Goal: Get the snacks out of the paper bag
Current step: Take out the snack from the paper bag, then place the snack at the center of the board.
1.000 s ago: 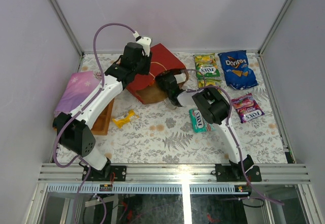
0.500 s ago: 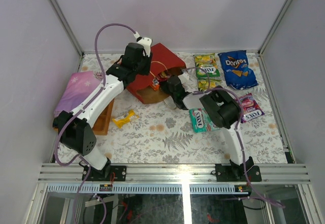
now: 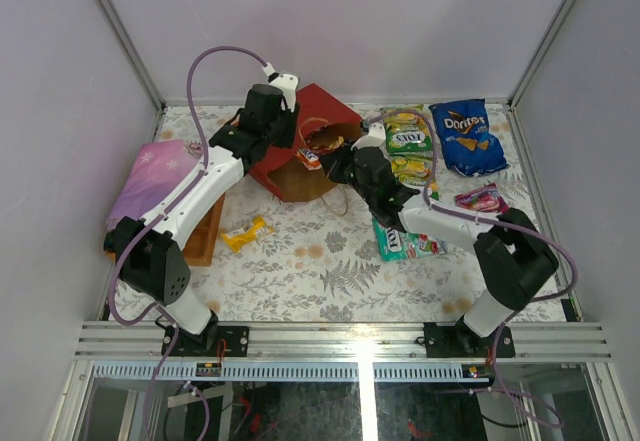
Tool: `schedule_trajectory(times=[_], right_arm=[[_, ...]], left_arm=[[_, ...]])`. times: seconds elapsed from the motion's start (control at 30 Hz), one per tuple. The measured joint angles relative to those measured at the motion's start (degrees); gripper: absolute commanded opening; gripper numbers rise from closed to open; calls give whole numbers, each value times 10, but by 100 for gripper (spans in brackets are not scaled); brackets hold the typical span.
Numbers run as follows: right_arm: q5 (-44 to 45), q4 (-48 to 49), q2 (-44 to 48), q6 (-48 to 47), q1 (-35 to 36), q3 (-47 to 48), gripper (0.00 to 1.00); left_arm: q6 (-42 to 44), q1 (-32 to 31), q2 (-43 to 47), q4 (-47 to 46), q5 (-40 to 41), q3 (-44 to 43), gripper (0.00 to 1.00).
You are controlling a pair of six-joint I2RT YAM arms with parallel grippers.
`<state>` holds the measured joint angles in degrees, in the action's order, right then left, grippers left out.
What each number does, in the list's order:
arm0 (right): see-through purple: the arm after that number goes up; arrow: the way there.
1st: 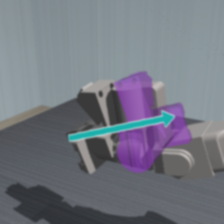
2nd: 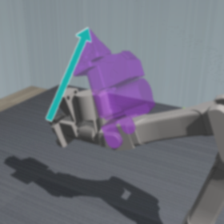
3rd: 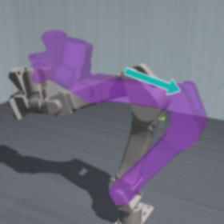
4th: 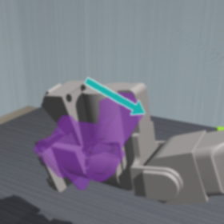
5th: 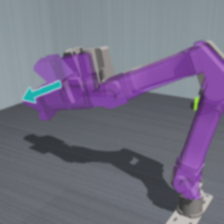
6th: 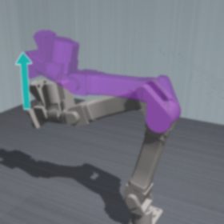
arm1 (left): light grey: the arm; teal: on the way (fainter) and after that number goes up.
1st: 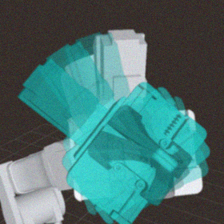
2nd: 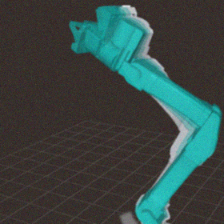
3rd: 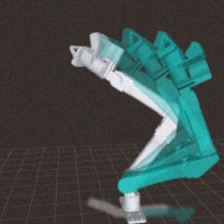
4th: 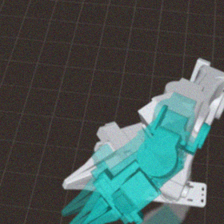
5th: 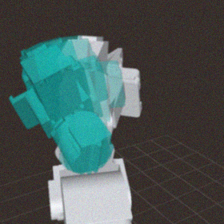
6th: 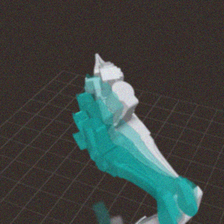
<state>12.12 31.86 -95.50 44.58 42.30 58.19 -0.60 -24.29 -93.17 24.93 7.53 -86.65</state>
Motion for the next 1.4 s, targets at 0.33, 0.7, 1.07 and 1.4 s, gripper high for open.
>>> schedule_trajectory(times=[0.33, 0.7, 1.07, 1.4], right_arm=[[55, -168, 153, -76, 129, -83, 0], [122, -395, 242, -22, 214, -233, 20], [166, -475, 374, -50, 234, -235, 91], [224, -421, 267, -141, 224, -176, 50]], left_arm=[[0, 0, 0, 0, 4, 0, 36], [0, 0, 0, 0, 4, 0, 36], [0, 0, 0, 0, 5, 2, 36], [0, 0, 0, 0, 5, 8, 36]])
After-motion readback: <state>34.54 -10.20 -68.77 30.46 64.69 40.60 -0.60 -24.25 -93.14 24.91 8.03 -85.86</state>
